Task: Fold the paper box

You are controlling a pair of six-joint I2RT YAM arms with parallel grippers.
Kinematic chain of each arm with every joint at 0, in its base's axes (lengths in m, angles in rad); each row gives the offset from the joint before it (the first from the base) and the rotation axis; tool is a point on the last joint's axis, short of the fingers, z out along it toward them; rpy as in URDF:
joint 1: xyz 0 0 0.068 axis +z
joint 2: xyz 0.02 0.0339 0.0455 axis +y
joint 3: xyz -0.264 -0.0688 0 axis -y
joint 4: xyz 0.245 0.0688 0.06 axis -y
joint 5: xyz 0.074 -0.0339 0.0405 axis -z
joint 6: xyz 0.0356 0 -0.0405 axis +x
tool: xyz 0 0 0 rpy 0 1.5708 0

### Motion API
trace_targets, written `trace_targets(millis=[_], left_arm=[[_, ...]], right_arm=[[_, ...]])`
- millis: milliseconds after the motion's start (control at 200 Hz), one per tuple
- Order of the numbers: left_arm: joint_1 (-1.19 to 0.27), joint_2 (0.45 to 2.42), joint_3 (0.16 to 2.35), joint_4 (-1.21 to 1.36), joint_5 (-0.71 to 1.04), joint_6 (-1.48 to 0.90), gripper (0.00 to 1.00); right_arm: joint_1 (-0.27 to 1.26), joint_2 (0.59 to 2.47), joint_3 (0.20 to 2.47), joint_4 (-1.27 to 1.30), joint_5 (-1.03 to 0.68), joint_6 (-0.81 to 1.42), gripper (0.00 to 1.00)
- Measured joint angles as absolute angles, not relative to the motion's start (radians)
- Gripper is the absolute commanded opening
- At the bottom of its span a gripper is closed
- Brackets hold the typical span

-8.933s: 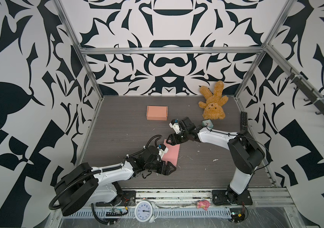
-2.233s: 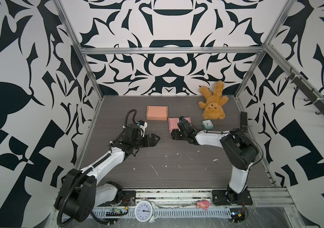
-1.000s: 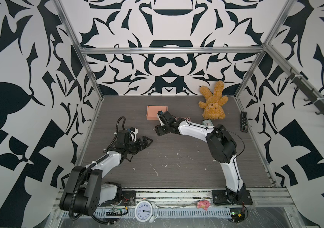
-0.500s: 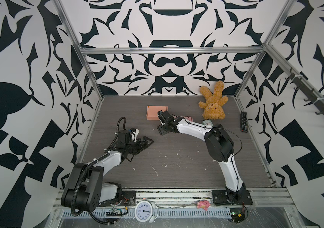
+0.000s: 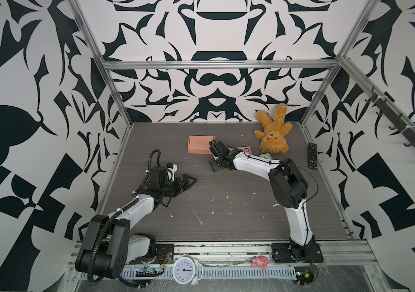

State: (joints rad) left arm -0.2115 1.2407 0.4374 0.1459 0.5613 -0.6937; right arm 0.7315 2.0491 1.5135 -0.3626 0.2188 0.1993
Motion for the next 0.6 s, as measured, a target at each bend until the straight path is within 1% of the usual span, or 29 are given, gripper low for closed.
trace_targets(millis=[285, 465, 600], left_arm=[[-0.212, 1.216, 0.437, 0.145, 0.561, -0.695, 0.99], [-0.212, 1.219, 0.437, 0.155, 0.565, -0.7, 0.99], [-0.212, 1.219, 0.437, 0.162, 0.566, -0.703, 0.99]], right_arm=[[0.757, 1.738, 1.233, -0.244, 0.211, 0.265, 0.72], [0.719, 1.663, 1.067, -0.19, 0.213, 0.312, 0.71], [0.674, 1.647, 0.978, -0.146, 0.207, 0.349, 0.7]])
